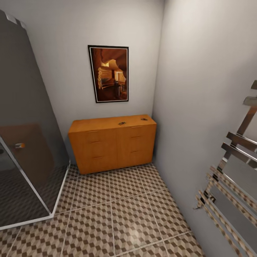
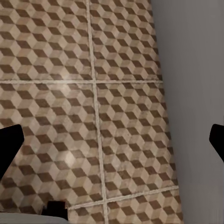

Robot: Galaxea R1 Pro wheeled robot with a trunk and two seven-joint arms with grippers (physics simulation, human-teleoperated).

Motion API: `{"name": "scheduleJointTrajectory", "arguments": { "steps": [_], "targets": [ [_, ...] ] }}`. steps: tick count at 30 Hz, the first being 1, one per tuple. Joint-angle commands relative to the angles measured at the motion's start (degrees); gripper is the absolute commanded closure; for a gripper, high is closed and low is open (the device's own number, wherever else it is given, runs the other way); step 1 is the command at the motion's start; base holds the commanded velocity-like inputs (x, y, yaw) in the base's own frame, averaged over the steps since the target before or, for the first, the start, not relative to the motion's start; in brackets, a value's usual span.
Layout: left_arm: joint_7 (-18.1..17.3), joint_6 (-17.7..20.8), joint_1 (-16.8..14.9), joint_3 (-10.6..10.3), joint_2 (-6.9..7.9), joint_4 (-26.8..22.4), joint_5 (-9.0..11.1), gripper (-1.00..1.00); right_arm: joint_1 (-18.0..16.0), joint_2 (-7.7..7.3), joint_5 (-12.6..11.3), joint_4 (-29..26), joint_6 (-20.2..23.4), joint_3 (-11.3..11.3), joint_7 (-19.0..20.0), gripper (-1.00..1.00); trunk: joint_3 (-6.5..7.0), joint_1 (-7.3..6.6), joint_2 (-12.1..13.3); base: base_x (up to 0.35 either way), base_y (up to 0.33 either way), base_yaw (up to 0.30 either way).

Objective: Take the four mousetraps from the cabinet in the bathroom and place them on the bathroom floor. Make sure all four end up on the same floor surface, and ensure that at least two of them are either under or directly next to the same bathroom sink.

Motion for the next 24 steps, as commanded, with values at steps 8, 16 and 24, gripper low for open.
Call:
{"name": "scheduleJointTrajectory", "arguments": {
  "steps": [8,16,24],
  "targets": [
    [-0.01,-0.20,-0.06,-0.39,-0.03,0.12,0.36,-1.00,-0.04,-0.01,-0.47,0.01,-0.14,0.49,-0.11,-1.00,-0.84,0.06,-0.12,0.337,0.000,0.000],
    [-0.01,-0.20,-0.06,-0.40,-0.03,0.12,0.36,-1.00,-0.04,-0.01,-0.47,0.01,-0.14,0.49,-0.11,-1.00,-1.44,0.06,-0.12,0.337,0.000,0.000],
    [0.00,-0.20,-0.06,-0.43,-0.06,0.12,0.36,-1.00,-0.04,-0.03,-0.47,0.01,-0.14,0.49,-0.11,-1.00,-1.91,0.06,-0.12,0.337,0.000,0.000]
  ]
}}
